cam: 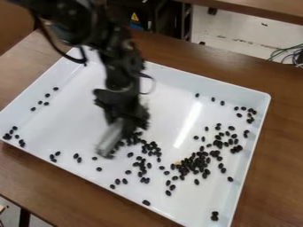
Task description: Sweep into pile
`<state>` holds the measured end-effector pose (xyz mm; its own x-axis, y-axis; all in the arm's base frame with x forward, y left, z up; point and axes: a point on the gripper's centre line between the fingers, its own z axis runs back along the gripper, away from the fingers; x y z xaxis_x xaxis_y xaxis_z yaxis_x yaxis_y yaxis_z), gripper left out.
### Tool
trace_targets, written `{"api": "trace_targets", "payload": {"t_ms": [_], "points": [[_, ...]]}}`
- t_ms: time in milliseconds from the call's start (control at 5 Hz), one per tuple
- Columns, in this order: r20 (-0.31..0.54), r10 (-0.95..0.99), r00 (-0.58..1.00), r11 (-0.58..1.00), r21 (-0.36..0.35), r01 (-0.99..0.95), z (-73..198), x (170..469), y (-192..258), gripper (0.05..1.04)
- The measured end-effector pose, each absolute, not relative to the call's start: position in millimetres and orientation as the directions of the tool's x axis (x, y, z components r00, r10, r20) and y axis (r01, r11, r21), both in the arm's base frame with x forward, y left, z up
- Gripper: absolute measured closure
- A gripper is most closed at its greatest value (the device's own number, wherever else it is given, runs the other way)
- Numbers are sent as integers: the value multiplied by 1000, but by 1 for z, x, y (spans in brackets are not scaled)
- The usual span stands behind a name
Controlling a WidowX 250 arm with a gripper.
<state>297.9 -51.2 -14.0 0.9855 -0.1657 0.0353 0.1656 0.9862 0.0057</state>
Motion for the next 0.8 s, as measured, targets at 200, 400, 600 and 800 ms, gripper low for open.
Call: {"api": "trace_targets", "payload": {"t_ms": [200,400,600,800], "points": [[47,-195,980,981,-10,196,-15,303,-95,722],[56,-174,983,981,-76,178,-13,307,-122,722],[59,-156,986,981,-108,161,-7,309,-130,722],[60,-105,993,981,-156,113,1,308,-136,722]]}}
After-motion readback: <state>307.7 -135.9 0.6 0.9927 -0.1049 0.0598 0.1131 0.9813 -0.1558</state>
